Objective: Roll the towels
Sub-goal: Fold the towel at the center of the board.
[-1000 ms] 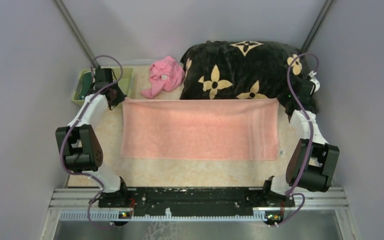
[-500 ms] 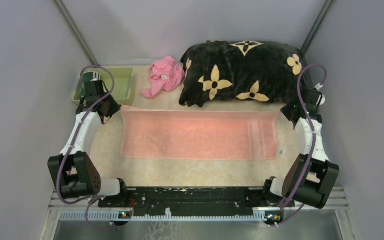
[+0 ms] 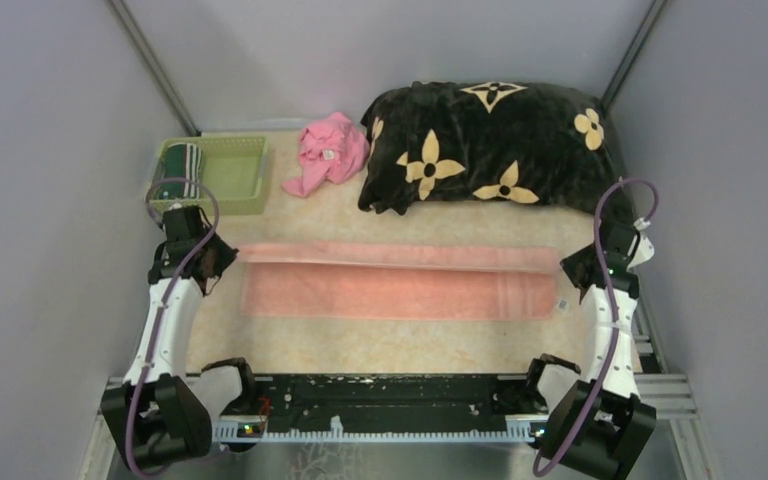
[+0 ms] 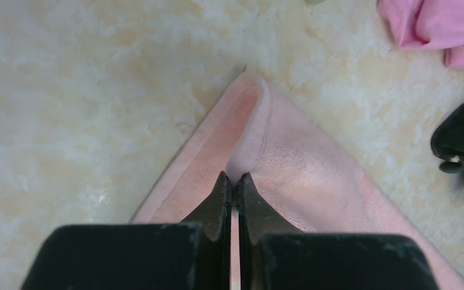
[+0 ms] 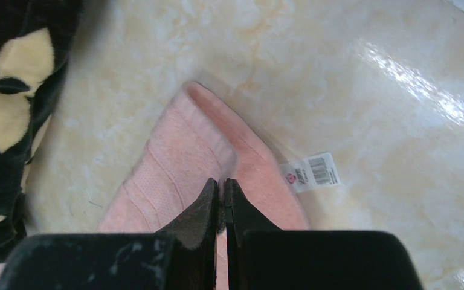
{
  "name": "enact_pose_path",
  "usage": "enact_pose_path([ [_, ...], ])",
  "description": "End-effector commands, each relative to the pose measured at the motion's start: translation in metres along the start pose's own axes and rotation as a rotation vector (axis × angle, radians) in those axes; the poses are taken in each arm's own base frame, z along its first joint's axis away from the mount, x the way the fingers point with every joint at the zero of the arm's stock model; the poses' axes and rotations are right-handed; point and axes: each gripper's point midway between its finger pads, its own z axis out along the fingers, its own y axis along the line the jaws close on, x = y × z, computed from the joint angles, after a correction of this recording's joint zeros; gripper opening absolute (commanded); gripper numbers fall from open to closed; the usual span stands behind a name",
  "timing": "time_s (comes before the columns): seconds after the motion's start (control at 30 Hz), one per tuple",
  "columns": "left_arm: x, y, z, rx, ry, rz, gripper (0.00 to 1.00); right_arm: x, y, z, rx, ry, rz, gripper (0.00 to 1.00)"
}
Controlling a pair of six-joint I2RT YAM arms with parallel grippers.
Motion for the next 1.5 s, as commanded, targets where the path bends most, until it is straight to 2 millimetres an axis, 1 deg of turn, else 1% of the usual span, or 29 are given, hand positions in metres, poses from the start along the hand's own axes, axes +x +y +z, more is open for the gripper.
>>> enact_pose_path([
  [0.0, 0.015, 0.027, -0.003, -0.074, -0.026, -0.062, 0.00, -0.005, -0.024, -0.006, 0.088, -0.077, 0.068, 0.00],
  [0.1, 0.024, 0.035, -0.005, -0.092, -0.015, -0.082, 0.00, 0.002, -0.033, -0.008, 0.116, -0.077, 0.094, 0.00],
  [0.3, 0.034, 0.045, -0.006, -0.121, -0.013, -0.139, 0.00, 0.015, -0.047, -0.011, 0.156, -0.065, 0.141, 0.00],
  [0.43, 0.044, 0.053, -0.004, -0.143, 0.001, -0.175, 0.00, 0.024, -0.059, -0.009, 0.196, -0.058, 0.169, 0.01],
  [0.6, 0.059, 0.066, -0.003, -0.186, 0.015, -0.233, 0.00, 0.045, -0.074, -0.001, 0.235, -0.016, 0.202, 0.02],
  [0.7, 0.072, 0.070, 0.000, -0.197, 0.045, -0.260, 0.02, 0.057, -0.083, 0.006, 0.258, 0.003, 0.209, 0.05],
  [0.83, 0.084, 0.075, 0.003, -0.208, 0.072, -0.286, 0.03, 0.067, -0.091, 0.013, 0.278, 0.018, 0.210, 0.07],
  [0.9, 0.087, 0.078, 0.003, -0.224, 0.071, -0.295, 0.03, 0.069, -0.094, 0.015, 0.284, 0.020, 0.205, 0.09],
  [0.97, 0.088, 0.080, 0.003, -0.230, 0.070, -0.305, 0.04, 0.068, -0.094, 0.017, 0.286, 0.017, 0.198, 0.12],
  [1.03, 0.088, 0.081, 0.003, -0.233, 0.066, -0.305, 0.04, 0.067, -0.095, 0.017, 0.290, 0.014, 0.189, 0.12],
  [1.07, 0.088, 0.081, 0.003, -0.236, 0.067, -0.305, 0.01, 0.066, -0.095, 0.017, 0.291, 0.011, 0.185, 0.12],
  [1.13, 0.086, 0.081, 0.001, -0.237, 0.062, -0.306, 0.00, 0.062, -0.094, 0.015, 0.290, 0.002, 0.178, 0.12],
  [1.23, 0.076, 0.079, -0.004, -0.234, 0.032, -0.302, 0.00, 0.053, -0.090, 0.010, 0.282, -0.025, 0.181, 0.09],
  [1.33, 0.062, 0.076, -0.012, -0.242, 0.001, -0.297, 0.00, 0.043, -0.088, 0.003, 0.280, -0.062, 0.186, 0.08],
  [1.47, 0.057, 0.074, -0.019, -0.239, -0.006, -0.308, 0.00, 0.036, -0.085, -0.003, 0.279, -0.083, 0.191, 0.08],
])
